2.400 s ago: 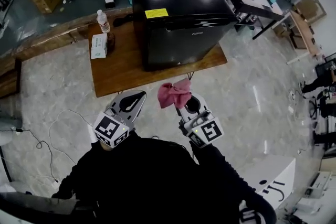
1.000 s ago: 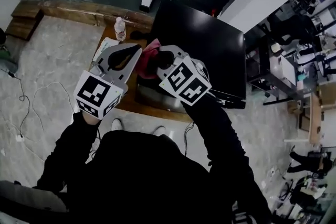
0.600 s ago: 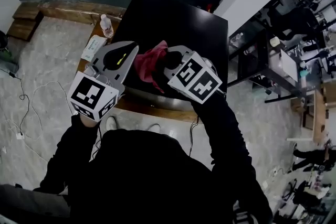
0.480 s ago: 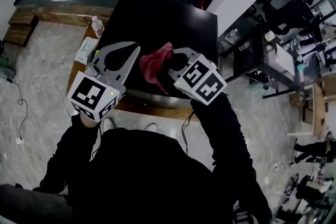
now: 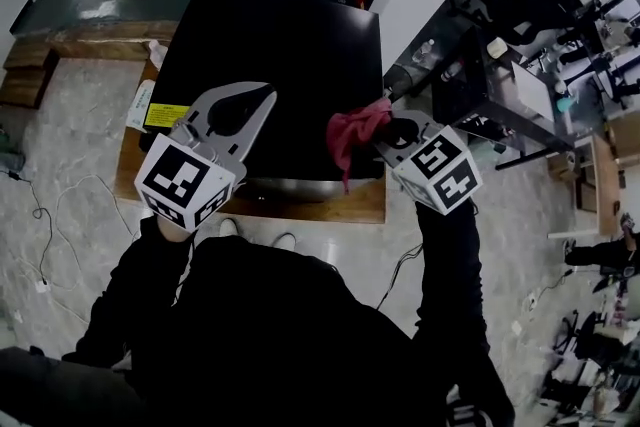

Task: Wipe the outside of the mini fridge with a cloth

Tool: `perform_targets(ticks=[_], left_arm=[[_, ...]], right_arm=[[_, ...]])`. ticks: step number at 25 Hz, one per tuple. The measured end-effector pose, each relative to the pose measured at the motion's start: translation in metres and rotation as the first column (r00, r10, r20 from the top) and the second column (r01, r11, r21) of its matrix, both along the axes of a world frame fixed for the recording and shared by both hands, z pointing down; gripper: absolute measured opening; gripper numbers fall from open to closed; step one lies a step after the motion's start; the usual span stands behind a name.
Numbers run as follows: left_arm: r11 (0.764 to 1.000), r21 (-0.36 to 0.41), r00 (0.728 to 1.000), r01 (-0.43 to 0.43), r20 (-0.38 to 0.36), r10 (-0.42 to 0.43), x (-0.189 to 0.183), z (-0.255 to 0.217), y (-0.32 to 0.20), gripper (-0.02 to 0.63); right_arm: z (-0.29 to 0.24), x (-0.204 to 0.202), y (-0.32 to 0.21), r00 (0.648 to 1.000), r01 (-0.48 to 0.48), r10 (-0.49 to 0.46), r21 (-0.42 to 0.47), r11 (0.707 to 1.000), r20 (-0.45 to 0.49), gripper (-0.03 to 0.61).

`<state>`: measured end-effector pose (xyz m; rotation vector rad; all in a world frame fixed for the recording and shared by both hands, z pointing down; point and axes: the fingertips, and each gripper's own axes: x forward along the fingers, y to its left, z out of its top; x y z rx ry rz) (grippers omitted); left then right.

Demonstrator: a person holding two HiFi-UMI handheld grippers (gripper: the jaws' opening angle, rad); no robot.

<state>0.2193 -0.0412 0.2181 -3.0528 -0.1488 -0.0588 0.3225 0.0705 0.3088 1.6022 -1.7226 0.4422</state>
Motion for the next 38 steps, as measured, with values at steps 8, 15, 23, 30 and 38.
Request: perform_targets(ticks=[8, 15, 23, 30, 38], left_arm=[[0.998, 0.040, 0.997, 0.055, -0.063, -0.052, -0.016, -0.038, -0.069, 0.006], [0.985, 0.062, 0.979, 0.159, -0.141, -0.149, -0.049, -0.068, -0.158, 0.006], [0.959, 0.056, 0.955, 0.276, -0.125, -0.268, -0.047, -0.052, -0.258, 0.006], [0.959, 0.027, 0.958, 0.281, 0.052, -0.282, -0.016, 0.026, -0.311, 0.006], [0.991, -0.065, 0.992, 0.116, 0.054, -0.113, -0.016, 0.021, -0.286, 0.006]], right_arm=[[-0.090, -0.015, -0.068, 0.983, 0.085, -0.074, 0.059, 0.995, -0.169, 0.071], [-0.188, -0.094, -0.189, 0.906, 0.289, -0.258, 0.044, 0.956, -0.335, 0.071], [-0.169, -0.116, -0.339, 0.896, 0.360, -0.374, -0.104, 0.927, -0.237, 0.071], [-0.027, -0.063, -0.420, 0.965, 0.241, -0.260, -0.259, 0.935, -0.043, 0.071], [0.011, -0.046, -0.425, 0.980, 0.160, -0.183, -0.237, 0.958, -0.078, 0.069]])
